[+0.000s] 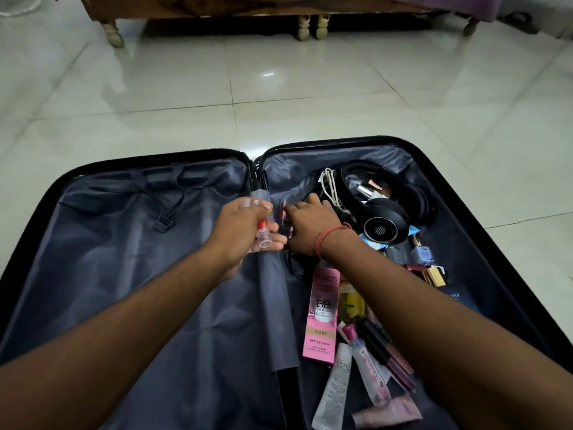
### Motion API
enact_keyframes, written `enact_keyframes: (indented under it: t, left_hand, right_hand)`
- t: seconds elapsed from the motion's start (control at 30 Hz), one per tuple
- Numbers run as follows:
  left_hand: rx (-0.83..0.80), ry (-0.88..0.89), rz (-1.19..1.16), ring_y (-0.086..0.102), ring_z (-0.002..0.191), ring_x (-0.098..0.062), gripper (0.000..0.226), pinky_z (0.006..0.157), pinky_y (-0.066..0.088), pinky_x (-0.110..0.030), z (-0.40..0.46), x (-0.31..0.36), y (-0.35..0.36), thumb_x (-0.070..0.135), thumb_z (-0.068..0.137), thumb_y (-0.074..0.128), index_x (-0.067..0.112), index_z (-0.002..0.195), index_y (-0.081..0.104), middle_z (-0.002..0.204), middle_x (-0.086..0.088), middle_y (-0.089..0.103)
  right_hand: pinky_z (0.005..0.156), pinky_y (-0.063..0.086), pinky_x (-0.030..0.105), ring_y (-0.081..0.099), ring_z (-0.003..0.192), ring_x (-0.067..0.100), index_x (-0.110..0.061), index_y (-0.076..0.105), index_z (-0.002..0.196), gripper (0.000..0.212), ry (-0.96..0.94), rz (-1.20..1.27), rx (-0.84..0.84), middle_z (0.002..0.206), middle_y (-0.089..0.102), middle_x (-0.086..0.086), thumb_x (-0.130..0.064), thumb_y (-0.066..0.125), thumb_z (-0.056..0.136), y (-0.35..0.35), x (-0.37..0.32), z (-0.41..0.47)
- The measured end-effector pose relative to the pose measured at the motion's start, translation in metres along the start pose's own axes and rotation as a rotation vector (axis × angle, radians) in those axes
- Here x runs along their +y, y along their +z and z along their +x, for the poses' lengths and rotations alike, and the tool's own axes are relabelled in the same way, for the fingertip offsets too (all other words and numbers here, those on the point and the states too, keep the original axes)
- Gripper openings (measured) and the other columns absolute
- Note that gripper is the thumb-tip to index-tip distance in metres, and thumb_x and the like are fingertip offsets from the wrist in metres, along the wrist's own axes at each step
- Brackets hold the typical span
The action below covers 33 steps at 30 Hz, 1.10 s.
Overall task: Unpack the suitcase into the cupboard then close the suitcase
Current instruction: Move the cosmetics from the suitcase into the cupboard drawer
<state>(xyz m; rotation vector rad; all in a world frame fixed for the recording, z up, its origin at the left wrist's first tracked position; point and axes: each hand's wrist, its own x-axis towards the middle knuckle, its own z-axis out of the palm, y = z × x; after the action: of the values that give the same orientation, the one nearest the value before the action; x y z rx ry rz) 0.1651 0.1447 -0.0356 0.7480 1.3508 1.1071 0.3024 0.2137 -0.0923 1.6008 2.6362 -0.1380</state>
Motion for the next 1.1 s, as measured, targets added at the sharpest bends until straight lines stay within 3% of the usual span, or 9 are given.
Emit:
enact_keyframes:
  t: [0.3,0.37,0.47,0.6,0.7,0.8,0.9,1.0,1.1]
  left_hand:
    - [-0.034,0.049,-0.001,0.05,0.041,-0.018,0.019,0.04,0.048,-0.028,0.0,0.002,0.002,-0.008,0.09,0.039,0.007,0.082,0.047,0.062,-0.01,0.05]
    - [-0.04,0.055,0.008,0.047,0.04,-0.017,0.018,0.039,0.045,-0.026,0.0,0.003,0.002,-0.008,0.089,0.039,0.006,0.084,0.048,0.061,-0.009,0.049]
    - [-0.06,0.08,0.083,0.043,0.039,-0.016,0.016,0.038,0.041,-0.025,0.001,0.003,0.001,-0.005,0.091,0.045,0.007,0.081,0.05,0.062,-0.009,0.047]
    - [-0.025,0.157,0.417,0.043,0.041,-0.012,0.012,0.041,0.039,-0.024,0.008,0.005,-0.001,0.007,0.087,0.067,0.009,0.092,0.056,0.061,-0.003,0.051]
    - [-0.022,0.239,0.769,0.062,0.065,-0.012,0.028,0.063,0.049,-0.03,0.012,0.007,-0.002,0.033,0.074,0.081,0.02,0.092,0.064,0.074,0.005,0.069]
    - [-0.008,0.25,0.908,0.064,0.076,-0.01,0.035,0.069,0.049,-0.03,0.012,0.008,0.003,0.048,0.07,0.08,0.021,0.089,0.069,0.08,0.006,0.07]
    - [-0.015,0.275,0.931,0.056,0.061,-0.008,0.026,0.054,0.038,-0.025,0.014,0.008,0.006,0.043,0.076,0.077,0.018,0.081,0.072,0.072,0.004,0.066]
    - [-0.009,0.273,0.876,0.046,0.051,-0.009,0.023,0.052,0.032,-0.027,0.016,0.006,0.003,0.033,0.082,0.071,0.012,0.071,0.068,0.059,0.005,0.055]
    - [-0.016,0.194,0.686,0.036,0.043,-0.014,0.028,0.047,0.028,-0.028,0.015,0.004,-0.003,0.033,0.076,0.067,0.011,0.061,0.058,0.047,0.005,0.045]
  right_hand:
    - [0.095,0.041,0.043,0.042,0.116,0.029,-0.018,0.054,0.125,0.054,0.123,0.239,-0.038,0.12,0.051,0.009,-0.035,0.07,0.076,0.005,-0.005,0.002]
    - [0.094,0.047,0.039,0.05,0.11,0.031,-0.016,0.064,0.114,0.04,0.12,0.365,0.019,0.114,0.055,0.013,-0.024,0.069,0.076,0.006,-0.003,0.005]
    - [0.076,0.053,0.028,0.065,0.085,0.023,-0.007,0.073,0.088,0.014,0.157,0.672,0.105,0.09,0.07,0.012,-0.002,0.066,0.077,0.005,0.0,0.003]
    - [0.069,0.052,0.023,0.06,0.066,0.01,-0.006,0.071,0.079,0.017,0.292,1.217,0.197,0.071,0.066,0.003,0.01,0.065,0.082,-0.013,0.009,-0.007]
    - [0.072,0.051,0.028,0.059,0.07,0.016,-0.01,0.07,0.079,0.018,0.264,1.449,0.232,0.076,0.065,0.01,0.006,0.065,0.084,-0.035,0.018,-0.018]
    - [0.07,0.051,0.031,0.056,0.066,0.018,-0.01,0.07,0.081,0.016,0.198,1.462,0.185,0.074,0.064,0.012,0.006,0.066,0.084,-0.044,0.02,-0.023]
    - [0.065,0.053,0.03,0.056,0.058,0.016,-0.007,0.069,0.081,0.015,0.184,1.485,0.183,0.068,0.063,0.011,0.007,0.065,0.084,-0.044,0.017,-0.021]
    - [0.054,0.052,0.024,0.058,0.058,0.016,-0.003,0.067,0.083,0.012,0.267,1.554,0.195,0.068,0.064,0.01,0.0,0.059,0.091,-0.037,0.015,-0.014]
    - [0.054,0.05,0.025,0.062,0.06,0.014,-0.009,0.07,0.081,0.014,0.408,1.195,0.278,0.068,0.067,0.005,-0.012,0.062,0.091,-0.018,0.017,-0.002]
